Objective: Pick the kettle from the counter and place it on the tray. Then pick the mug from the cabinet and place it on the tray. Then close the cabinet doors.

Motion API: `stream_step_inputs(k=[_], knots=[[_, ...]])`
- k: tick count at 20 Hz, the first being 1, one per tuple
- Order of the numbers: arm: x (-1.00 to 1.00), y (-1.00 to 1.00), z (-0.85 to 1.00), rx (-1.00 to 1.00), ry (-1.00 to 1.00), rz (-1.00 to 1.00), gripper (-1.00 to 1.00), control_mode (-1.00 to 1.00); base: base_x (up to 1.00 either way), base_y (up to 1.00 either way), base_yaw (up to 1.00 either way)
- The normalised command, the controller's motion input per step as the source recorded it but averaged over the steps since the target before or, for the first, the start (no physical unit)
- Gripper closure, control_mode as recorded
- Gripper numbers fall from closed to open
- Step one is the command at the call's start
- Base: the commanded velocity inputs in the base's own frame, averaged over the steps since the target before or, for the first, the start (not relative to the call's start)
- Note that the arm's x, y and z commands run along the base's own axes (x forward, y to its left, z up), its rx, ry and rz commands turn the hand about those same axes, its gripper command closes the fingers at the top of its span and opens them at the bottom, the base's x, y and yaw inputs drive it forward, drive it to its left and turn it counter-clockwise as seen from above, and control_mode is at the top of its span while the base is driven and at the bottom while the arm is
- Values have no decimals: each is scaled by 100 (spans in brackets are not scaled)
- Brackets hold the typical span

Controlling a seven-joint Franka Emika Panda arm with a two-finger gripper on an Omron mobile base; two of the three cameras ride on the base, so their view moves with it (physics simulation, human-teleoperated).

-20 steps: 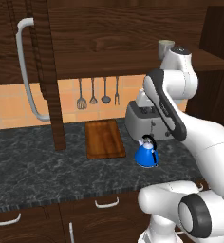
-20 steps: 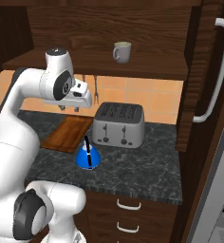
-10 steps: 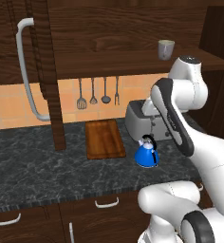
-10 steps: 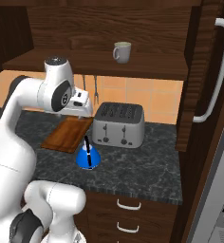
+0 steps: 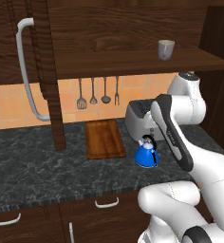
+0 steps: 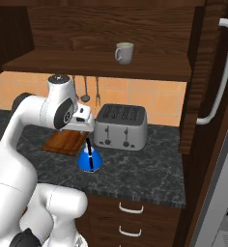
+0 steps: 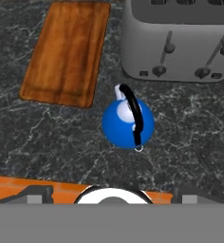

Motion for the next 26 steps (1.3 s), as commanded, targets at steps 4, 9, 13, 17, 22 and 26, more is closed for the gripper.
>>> stream_step_inputs(k=[4, 9, 13, 17, 22, 26], knots=[[5, -8, -52, -4, 0, 2, -100, -100, 0, 0, 0], [25, -10, -53, -2, 3, 0, -100, -100, 0, 0, 0], [32, -14, -35, -4, 15, 3, -100, -100, 0, 0, 0], [35, -5, -33, 0, 10, 2, -100, -100, 0, 0, 0], [41, -9, -22, 0, 5, 3, -100, -100, 0, 0, 0], [37, -1, -16, 0, 0, 0, -100, -100, 0, 0, 0]])
